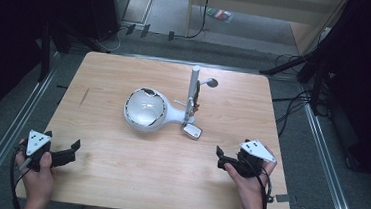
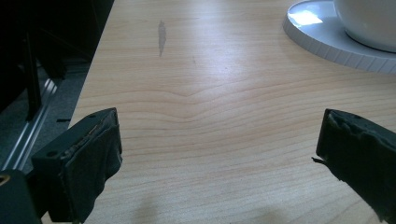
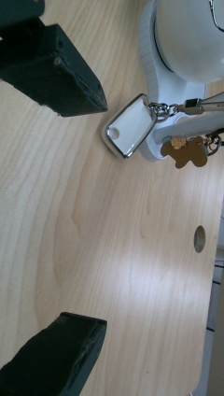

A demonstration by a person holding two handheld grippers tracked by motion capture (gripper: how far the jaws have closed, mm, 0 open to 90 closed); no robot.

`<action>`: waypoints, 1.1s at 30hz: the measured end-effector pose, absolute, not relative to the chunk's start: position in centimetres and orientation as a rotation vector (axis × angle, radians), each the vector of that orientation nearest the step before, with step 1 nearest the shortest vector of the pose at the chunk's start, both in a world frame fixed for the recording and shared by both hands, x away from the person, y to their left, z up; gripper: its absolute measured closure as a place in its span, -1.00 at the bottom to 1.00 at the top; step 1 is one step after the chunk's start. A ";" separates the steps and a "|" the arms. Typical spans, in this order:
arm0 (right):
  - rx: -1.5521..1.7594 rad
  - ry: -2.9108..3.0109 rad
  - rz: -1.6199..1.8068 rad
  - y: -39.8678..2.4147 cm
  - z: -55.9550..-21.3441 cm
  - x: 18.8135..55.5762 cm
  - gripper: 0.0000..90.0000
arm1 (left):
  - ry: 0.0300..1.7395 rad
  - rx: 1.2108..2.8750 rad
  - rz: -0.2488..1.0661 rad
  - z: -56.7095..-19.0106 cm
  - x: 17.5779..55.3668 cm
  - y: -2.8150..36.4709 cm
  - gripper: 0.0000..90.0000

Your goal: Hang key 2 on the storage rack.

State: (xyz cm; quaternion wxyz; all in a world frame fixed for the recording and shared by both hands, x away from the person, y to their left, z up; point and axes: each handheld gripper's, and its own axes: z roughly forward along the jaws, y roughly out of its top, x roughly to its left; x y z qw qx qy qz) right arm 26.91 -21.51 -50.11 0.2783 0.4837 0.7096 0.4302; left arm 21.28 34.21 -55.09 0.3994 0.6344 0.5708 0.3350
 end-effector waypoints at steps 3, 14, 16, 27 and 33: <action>1.316 1.912 1.176 -22.6 -50.3 26.4 -1.00 | 1.453 1.602 0.845 -55.1 21.3 34.3 -0.99; 1.361 1.869 1.142 -25.7 -50.9 24.8 -1.00 | 1.439 1.602 0.843 -55.1 21.2 34.3 -0.99; 1.372 1.863 1.133 -26.3 -51.1 24.6 -1.00 | 1.437 1.605 0.842 -55.1 21.2 34.3 -0.99; 1.441 1.832 1.087 -29.9 -52.3 23.2 -1.00 | 1.426 1.595 0.836 -55.1 21.2 34.4 -0.99; 1.475 1.816 1.086 -31.3 -52.6 22.7 -1.00 | 1.422 1.592 0.825 -55.1 21.2 34.5 -0.99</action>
